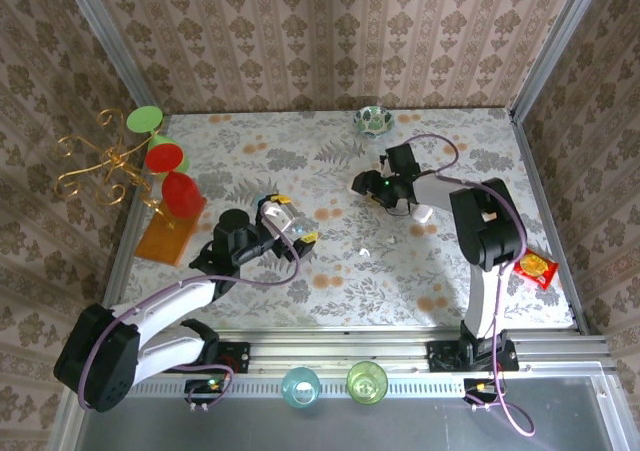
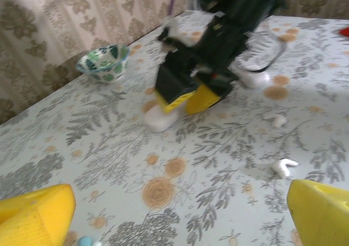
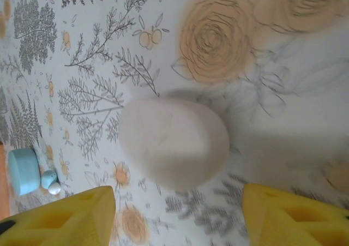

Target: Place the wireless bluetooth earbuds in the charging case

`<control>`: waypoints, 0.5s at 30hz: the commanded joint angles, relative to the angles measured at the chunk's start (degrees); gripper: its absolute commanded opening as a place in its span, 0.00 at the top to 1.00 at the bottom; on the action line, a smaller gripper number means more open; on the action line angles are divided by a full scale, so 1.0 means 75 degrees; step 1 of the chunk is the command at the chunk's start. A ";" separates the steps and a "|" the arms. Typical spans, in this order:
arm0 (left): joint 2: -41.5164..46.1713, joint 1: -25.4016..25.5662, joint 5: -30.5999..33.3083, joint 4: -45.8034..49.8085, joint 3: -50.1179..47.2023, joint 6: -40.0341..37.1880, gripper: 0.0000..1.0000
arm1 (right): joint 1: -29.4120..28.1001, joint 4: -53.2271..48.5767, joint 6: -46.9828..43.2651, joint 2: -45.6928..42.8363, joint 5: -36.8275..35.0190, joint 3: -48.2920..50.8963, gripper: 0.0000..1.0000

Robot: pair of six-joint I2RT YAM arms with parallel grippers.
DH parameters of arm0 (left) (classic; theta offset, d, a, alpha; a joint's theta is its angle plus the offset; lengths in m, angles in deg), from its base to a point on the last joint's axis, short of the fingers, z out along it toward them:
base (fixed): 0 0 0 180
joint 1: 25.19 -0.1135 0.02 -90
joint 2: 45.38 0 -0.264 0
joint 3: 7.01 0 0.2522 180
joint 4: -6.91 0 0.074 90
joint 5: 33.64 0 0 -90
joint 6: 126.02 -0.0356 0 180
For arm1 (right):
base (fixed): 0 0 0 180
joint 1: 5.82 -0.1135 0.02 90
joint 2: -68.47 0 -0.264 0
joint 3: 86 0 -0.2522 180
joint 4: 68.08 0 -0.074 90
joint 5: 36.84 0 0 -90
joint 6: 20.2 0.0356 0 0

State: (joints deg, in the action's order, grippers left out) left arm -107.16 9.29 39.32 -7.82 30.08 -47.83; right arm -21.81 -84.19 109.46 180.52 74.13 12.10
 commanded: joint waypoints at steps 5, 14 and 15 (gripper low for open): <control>-0.0396 0.0032 0.2317 0.1160 0.0739 0.0868 0.00 | 0.0037 -0.0344 -0.1061 -0.2612 -0.1180 0.1604 0.22; -0.1636 0.0102 0.4613 0.3192 0.2119 0.2332 0.00 | 0.0045 -0.0807 -0.1813 -0.4792 -0.1791 0.3026 0.11; -0.1829 0.0102 0.4839 0.3575 0.2374 0.2536 0.00 | 0.0042 -0.0849 -0.1825 -0.4905 -0.1752 0.3080 0.11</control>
State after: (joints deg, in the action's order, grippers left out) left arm -118.31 9.70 66.38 9.45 43.48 -35.48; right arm -21.81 -88.26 98.77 146.91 63.60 33.94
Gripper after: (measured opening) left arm 0.999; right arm 0.889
